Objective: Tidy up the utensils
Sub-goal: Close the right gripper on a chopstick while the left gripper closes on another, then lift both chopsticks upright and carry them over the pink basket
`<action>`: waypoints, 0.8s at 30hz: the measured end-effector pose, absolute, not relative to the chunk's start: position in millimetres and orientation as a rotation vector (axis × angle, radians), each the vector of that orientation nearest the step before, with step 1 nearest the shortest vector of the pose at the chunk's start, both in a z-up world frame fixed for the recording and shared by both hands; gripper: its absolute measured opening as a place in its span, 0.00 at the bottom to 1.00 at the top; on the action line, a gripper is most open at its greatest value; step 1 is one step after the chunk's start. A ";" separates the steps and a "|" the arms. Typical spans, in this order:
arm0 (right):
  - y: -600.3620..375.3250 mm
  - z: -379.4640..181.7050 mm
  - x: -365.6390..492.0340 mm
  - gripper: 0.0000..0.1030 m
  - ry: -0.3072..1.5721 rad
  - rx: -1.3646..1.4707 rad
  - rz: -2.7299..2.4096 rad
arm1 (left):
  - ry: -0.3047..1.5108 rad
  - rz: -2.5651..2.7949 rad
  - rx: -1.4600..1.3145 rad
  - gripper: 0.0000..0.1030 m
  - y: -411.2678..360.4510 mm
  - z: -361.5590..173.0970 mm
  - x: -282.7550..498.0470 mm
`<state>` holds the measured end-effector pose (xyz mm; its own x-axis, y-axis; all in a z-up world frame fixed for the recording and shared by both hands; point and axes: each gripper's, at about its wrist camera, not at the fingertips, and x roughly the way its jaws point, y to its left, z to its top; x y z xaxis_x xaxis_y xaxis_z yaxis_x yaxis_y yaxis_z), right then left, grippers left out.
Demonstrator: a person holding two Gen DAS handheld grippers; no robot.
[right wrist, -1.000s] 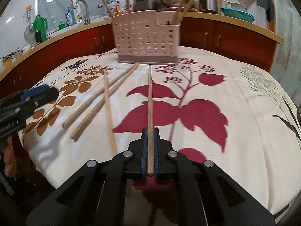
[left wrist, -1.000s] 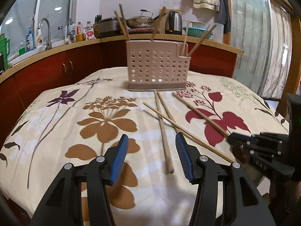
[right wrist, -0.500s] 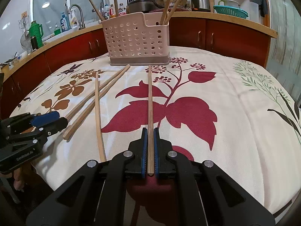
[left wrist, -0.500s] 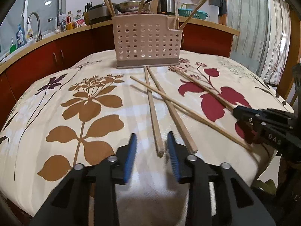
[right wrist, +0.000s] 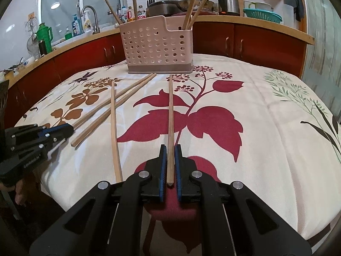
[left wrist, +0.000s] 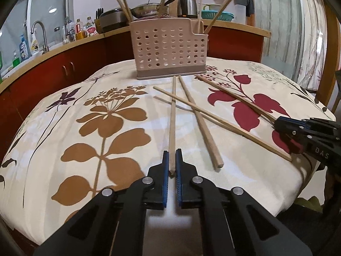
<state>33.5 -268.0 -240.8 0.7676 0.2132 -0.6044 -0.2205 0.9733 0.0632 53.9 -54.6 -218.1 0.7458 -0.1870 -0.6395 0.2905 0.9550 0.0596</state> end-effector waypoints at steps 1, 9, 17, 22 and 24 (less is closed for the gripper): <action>-267.4 -240.7 33.0 0.08 0.654 -0.019 0.234 | 0.679 -0.256 0.156 0.07 -52.0 -217.3 53.7; -268.4 -239.4 32.9 0.06 0.651 -0.024 0.221 | 0.668 -0.208 0.131 0.07 -34.6 -212.5 56.7; -269.3 -226.0 28.5 0.06 0.606 -0.038 0.207 | 0.631 -0.163 0.143 0.07 -19.2 -202.4 52.3; -269.8 -205.9 22.7 0.06 0.542 -0.051 0.200 | 0.578 -0.148 0.143 0.07 -13.2 -185.3 45.0; -270.1 -196.0 20.4 0.06 0.515 -0.053 0.199 | 0.551 -0.143 0.149 0.07 -12.9 -177.1 41.6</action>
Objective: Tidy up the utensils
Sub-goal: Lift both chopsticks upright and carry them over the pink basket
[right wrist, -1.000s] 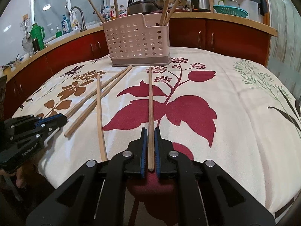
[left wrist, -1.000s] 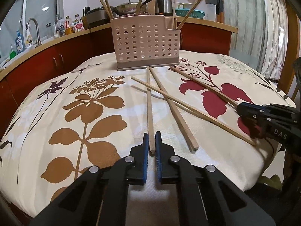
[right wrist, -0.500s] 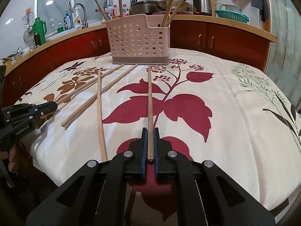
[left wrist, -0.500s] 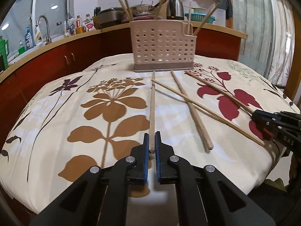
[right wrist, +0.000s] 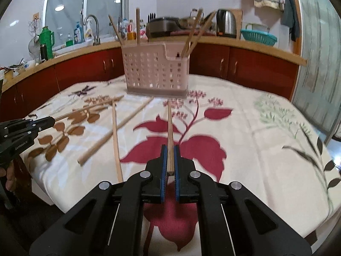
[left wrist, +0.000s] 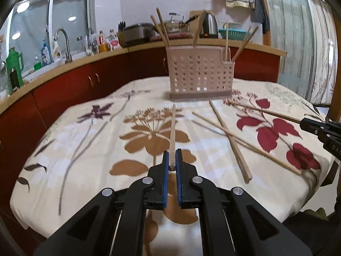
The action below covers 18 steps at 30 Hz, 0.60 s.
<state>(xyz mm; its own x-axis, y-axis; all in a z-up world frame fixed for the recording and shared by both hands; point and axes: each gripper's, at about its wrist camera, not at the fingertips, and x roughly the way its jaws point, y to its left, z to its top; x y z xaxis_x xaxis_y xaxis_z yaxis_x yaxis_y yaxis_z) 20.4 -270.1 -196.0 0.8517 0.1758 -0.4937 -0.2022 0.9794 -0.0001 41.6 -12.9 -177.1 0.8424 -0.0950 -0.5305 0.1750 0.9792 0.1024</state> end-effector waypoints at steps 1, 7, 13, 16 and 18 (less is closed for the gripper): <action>-270.3 -192.2 19.5 0.06 0.503 -0.052 0.198 | 0.541 -0.142 0.151 0.07 -12.6 -174.0 40.3; -272.1 -169.1 13.0 0.06 0.441 -0.052 0.194 | 0.450 -0.134 0.148 0.07 -11.7 -147.5 29.9; -271.6 -149.4 4.7 0.06 0.386 -0.054 0.194 | 0.378 -0.134 0.138 0.07 -10.4 -122.5 20.1; -272.4 -139.8 0.8 0.06 0.361 -0.053 0.197 | 0.345 -0.137 0.132 0.07 -9.2 -109.7 13.6; -273.1 -133.3 -1.8 0.06 0.347 -0.047 0.199 | 0.322 -0.141 0.123 0.07 -8.2 -99.5 9.2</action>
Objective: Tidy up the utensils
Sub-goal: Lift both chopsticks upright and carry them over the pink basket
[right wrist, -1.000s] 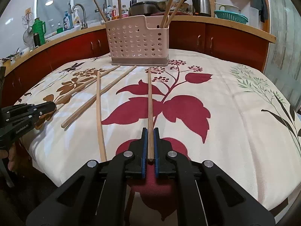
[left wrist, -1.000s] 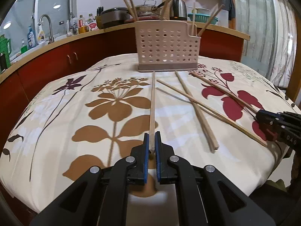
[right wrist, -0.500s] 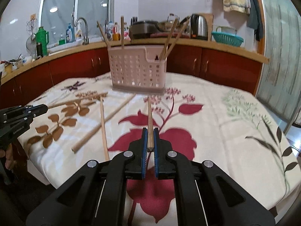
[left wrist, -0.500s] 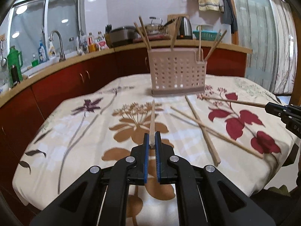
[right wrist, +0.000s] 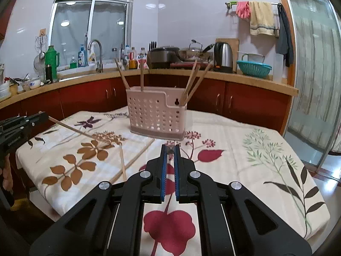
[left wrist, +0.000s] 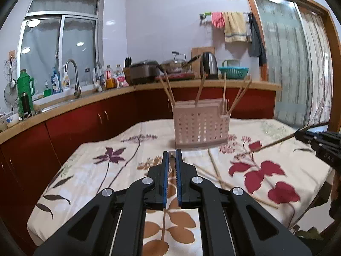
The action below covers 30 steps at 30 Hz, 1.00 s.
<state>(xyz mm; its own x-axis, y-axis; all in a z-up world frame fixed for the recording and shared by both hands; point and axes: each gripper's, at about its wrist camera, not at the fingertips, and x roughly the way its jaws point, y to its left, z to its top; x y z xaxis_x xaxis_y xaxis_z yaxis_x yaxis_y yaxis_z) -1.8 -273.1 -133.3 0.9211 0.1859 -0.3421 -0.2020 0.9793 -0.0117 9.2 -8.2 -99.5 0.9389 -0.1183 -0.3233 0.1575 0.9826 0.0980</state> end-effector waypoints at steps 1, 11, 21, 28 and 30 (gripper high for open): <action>-273.5 -130.1 -3.1 0.06 0.340 -0.043 0.201 | 0.313 -0.143 0.119 0.07 -7.2 -94.9 7.2; -275.8 -105.3 -7.5 0.06 0.315 0.001 0.213 | 0.281 -0.164 0.068 0.07 -0.8 -60.7 -1.1; -273.7 -91.8 1.1 0.06 0.342 -0.001 0.217 | 0.349 -0.190 0.057 0.07 2.3 -50.2 9.0; -272.5 -87.8 11.9 0.06 0.332 -0.005 0.215 | 0.333 -0.181 0.054 0.07 2.6 -50.3 16.0; -272.1 -86.3 16.9 0.06 0.326 -0.004 0.216 | 0.327 -0.181 0.056 0.07 2.0 -50.3 18.2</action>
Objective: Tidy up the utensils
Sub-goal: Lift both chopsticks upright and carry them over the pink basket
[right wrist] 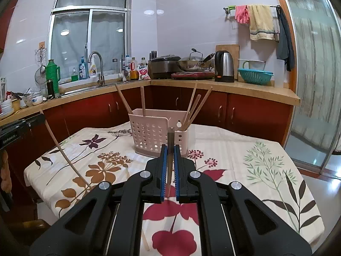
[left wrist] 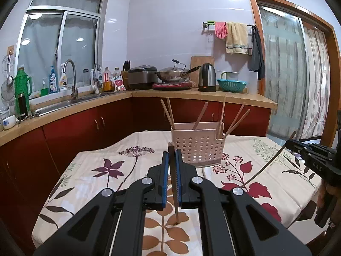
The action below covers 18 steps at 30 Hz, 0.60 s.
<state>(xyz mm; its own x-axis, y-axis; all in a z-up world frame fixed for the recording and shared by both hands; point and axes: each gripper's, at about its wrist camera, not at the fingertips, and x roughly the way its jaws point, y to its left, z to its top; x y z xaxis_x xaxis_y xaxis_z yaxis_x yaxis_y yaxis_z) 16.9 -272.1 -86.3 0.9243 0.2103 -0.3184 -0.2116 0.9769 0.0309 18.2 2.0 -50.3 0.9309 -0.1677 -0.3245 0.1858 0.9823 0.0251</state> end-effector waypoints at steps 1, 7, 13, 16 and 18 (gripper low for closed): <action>-271.6 -85.8 19.0 0.06 0.323 -0.004 0.217 | 0.327 -0.183 0.053 0.07 2.6 -49.6 19.3; -269.6 -82.7 33.4 0.06 0.299 -0.004 0.220 | 0.313 -0.194 0.043 0.07 1.4 -43.6 30.1; -271.9 -72.0 42.4 0.06 0.287 0.011 0.229 | 0.273 -0.215 0.025 0.07 -1.2 -28.6 42.5; -272.8 -61.2 46.1 0.06 0.261 0.010 0.229 | 0.246 -0.230 0.024 0.07 -4.6 -19.2 49.3; -273.7 -53.2 49.5 0.06 0.239 0.010 0.227 | 0.220 -0.238 0.027 0.07 -7.5 -11.0 55.0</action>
